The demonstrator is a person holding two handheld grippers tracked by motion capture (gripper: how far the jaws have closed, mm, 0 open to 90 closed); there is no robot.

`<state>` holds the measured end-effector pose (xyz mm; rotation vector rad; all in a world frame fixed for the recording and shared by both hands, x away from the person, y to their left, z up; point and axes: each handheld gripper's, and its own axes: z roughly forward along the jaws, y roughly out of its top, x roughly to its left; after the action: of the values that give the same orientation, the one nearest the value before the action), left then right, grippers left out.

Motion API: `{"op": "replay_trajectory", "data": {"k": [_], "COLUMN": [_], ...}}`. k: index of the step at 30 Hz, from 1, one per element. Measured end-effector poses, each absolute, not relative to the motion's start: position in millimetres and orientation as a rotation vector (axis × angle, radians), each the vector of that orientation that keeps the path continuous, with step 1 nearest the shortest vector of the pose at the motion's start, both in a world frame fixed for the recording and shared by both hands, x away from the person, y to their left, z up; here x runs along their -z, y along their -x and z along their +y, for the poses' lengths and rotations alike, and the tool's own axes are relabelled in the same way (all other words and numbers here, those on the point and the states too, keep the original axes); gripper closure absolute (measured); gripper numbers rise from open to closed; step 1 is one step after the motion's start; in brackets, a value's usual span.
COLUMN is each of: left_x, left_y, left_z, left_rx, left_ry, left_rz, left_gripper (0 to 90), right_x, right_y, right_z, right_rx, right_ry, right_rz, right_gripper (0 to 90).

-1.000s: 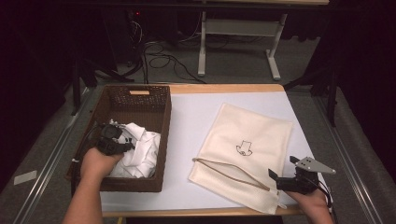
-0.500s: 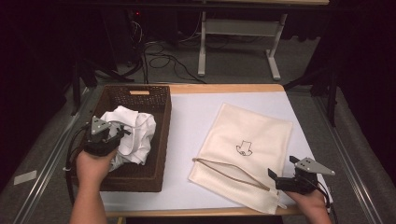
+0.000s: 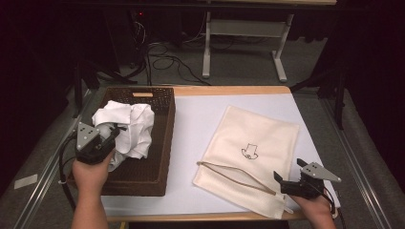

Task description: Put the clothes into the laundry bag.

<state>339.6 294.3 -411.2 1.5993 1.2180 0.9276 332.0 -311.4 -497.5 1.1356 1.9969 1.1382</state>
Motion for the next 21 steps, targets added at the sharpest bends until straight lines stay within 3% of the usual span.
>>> {"op": "replay_trajectory", "data": {"k": [11, 21], "left_x": [401, 378], "left_y": [-328, -313], "left_z": [297, 277], "left_rx": [-0.941, -1.018], "left_ry": [-1.484, -1.426], "left_rz": [1.185, 1.101], "left_gripper": [75.0, 75.0], "right_x": [497, 495], "right_y": [-331, -330], "right_z": [-314, -313], "right_rx": [-1.15, -1.155], "right_ry": [-1.135, -1.124], "right_rz": [1.988, 1.986], "right_gripper": [1.0, 1.0]}}
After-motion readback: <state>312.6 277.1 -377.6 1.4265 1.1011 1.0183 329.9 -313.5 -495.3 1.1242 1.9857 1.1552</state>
